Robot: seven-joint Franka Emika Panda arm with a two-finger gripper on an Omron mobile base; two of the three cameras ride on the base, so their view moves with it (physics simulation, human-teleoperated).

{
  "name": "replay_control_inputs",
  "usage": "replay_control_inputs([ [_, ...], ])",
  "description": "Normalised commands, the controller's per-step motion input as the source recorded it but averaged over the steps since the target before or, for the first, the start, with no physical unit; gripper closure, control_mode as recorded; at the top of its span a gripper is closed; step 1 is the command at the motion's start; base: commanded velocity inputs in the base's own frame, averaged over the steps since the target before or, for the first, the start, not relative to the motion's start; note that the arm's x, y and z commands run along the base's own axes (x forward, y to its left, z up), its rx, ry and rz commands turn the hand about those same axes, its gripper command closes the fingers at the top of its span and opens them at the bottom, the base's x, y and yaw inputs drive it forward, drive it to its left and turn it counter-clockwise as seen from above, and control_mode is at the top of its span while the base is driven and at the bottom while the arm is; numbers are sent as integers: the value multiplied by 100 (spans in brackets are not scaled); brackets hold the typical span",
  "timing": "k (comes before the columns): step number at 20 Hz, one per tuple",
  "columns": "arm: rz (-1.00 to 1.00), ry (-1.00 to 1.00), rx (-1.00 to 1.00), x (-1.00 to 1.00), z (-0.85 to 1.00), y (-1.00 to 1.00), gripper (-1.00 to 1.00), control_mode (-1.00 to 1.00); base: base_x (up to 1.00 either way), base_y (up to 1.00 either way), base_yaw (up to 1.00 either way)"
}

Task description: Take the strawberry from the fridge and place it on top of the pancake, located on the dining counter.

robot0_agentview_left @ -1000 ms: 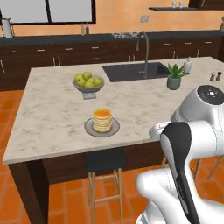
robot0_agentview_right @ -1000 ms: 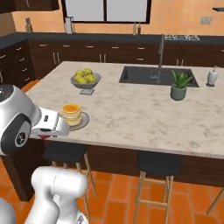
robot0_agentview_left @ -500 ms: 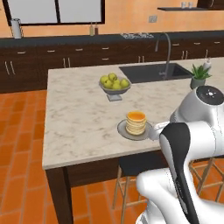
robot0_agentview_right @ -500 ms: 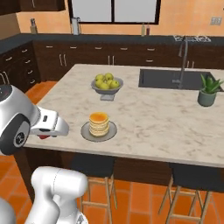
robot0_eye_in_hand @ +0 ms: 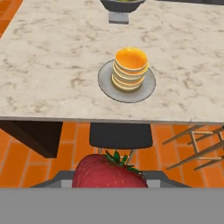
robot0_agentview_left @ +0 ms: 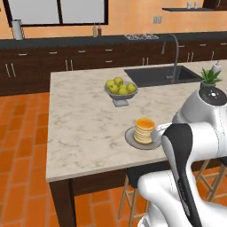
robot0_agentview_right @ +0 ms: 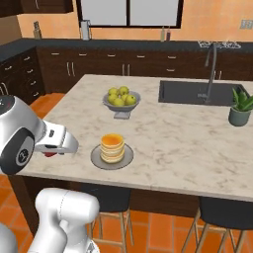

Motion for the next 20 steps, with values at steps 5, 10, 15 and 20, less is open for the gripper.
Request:
replay_control_inputs([
  [5,0,0,0,0,0,0,100,100,60,-7,-5],
  [10,0,0,0,0,0,0,100,100,48,-22,-8],
  [15,0,0,0,0,0,0,100,100,27,-28,-5],
  [20,0,0,0,0,0,0,100,100,22,-38,-2],
])
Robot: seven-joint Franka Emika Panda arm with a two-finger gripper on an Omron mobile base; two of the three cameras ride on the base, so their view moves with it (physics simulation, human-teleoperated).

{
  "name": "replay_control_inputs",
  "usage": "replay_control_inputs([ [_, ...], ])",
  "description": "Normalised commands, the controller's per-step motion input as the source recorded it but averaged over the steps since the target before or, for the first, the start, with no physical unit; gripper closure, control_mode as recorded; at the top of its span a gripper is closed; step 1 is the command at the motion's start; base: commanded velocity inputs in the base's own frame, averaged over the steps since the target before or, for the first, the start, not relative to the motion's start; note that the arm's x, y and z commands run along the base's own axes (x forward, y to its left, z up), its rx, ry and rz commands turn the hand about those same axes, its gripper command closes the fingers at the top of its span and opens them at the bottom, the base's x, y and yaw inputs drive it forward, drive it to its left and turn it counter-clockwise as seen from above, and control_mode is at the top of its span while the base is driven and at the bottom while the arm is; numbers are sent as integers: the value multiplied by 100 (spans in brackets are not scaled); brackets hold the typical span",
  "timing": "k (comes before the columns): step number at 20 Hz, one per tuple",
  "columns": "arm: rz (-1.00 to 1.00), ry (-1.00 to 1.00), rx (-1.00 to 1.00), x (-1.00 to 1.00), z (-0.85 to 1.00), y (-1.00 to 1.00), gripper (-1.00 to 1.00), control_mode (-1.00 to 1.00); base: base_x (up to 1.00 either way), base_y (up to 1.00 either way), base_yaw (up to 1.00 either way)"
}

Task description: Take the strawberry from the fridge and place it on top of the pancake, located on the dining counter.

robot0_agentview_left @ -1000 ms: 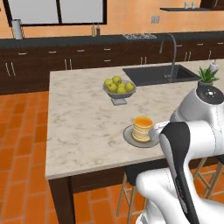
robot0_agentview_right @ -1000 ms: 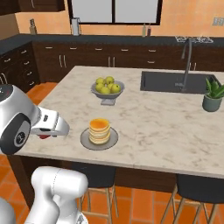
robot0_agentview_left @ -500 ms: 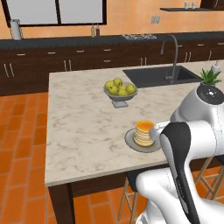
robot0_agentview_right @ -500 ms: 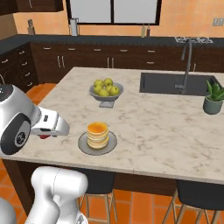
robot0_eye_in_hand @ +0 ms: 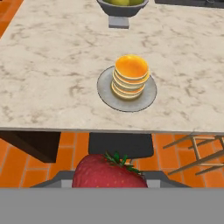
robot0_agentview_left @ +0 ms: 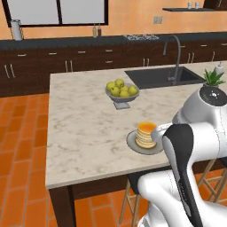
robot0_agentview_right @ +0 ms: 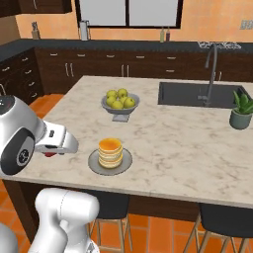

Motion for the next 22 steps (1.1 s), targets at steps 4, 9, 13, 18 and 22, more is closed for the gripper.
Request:
replay_control_inputs([
  [4,0,0,0,0,0,0,100,100,21,-19,-3],
  [9,0,0,0,7,0,-1,100,-100,19,0,0],
  [13,-5,0,0,63,7,-14,100,-100,0,0,0],
  [18,-2,4,1,98,1,-35,100,-100,0,0,0],
  [22,0,9,1,100,-30,-54,100,-100,0,0,0],
])
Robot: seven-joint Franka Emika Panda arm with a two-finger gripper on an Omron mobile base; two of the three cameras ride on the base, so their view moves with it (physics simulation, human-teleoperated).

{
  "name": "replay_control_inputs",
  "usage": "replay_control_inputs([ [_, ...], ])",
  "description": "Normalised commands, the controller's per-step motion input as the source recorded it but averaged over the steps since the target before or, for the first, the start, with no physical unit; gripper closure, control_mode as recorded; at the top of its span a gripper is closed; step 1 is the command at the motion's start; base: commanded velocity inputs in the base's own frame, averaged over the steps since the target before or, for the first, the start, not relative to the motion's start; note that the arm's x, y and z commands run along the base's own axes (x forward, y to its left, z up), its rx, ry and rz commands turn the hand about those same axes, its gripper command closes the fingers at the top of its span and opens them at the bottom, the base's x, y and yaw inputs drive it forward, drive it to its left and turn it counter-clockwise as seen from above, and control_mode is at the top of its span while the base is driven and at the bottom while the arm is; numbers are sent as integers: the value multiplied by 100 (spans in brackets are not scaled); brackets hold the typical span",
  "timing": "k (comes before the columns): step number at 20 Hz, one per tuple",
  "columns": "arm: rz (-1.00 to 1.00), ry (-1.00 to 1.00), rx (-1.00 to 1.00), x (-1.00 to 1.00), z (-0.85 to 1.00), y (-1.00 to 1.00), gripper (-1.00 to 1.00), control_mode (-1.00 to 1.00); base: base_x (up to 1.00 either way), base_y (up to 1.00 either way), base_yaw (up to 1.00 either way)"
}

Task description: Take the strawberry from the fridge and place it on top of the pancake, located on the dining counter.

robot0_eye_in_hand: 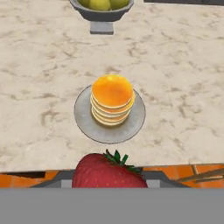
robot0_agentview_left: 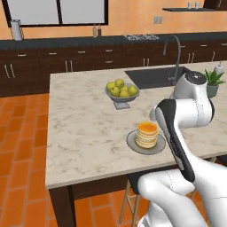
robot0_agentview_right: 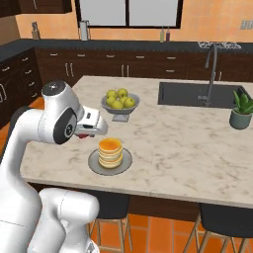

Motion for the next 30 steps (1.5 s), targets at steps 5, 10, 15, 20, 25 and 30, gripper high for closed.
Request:
replay_control_inputs([
  [5,0,1,1,74,-38,-4,100,-100,0,0,0],
  [10,0,0,0,77,-35,0,100,-100,0,0,0],
  [15,0,0,0,61,-45,0,100,-100,0,0,0],
  [20,0,11,0,43,-50,0,100,-100,0,0,0],
  [25,0,3,0,40,-36,0,100,-100,0,0,0],
  [30,0,0,0,24,-10,-6,100,-100,0,0,0],
])
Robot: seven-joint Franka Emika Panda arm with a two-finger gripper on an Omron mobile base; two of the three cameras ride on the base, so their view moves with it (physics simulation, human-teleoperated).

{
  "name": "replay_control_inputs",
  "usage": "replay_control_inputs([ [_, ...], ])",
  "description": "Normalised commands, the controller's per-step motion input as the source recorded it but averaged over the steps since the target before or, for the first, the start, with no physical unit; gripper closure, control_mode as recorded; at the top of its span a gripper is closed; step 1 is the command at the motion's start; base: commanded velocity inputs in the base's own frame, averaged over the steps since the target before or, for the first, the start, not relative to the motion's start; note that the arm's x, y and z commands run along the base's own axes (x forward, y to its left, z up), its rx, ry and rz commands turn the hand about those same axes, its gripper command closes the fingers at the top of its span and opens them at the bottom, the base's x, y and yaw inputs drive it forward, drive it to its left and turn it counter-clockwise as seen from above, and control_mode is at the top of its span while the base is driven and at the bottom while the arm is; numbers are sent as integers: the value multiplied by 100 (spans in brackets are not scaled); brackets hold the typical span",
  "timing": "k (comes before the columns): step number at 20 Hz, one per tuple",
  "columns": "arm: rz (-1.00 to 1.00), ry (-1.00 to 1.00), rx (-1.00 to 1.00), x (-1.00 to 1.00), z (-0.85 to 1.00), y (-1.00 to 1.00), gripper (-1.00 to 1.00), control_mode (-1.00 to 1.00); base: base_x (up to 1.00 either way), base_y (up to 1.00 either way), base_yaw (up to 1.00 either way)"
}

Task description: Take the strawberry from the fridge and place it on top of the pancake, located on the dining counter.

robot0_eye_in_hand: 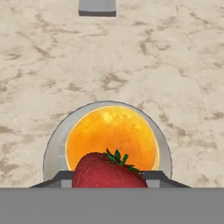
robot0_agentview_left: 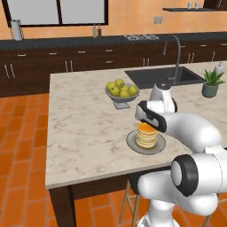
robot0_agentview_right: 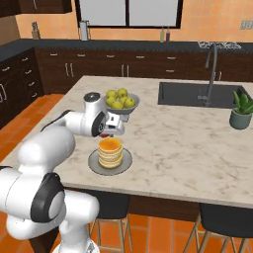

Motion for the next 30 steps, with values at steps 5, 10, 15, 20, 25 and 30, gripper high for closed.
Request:
replay_control_inputs([
  [5,0,0,0,2,-21,-7,100,-100,0,0,0],
  [10,0,6,0,0,-22,1,100,-100,0,0,0],
  [15,0,7,0,0,-22,1,100,-100,0,0,0],
  [20,0,2,0,0,-13,0,100,-100,0,0,0],
  [25,0,0,0,0,-12,0,-100,-100,0,0,0],
  [30,0,0,0,0,-9,0,-100,-100,0,0,0],
])
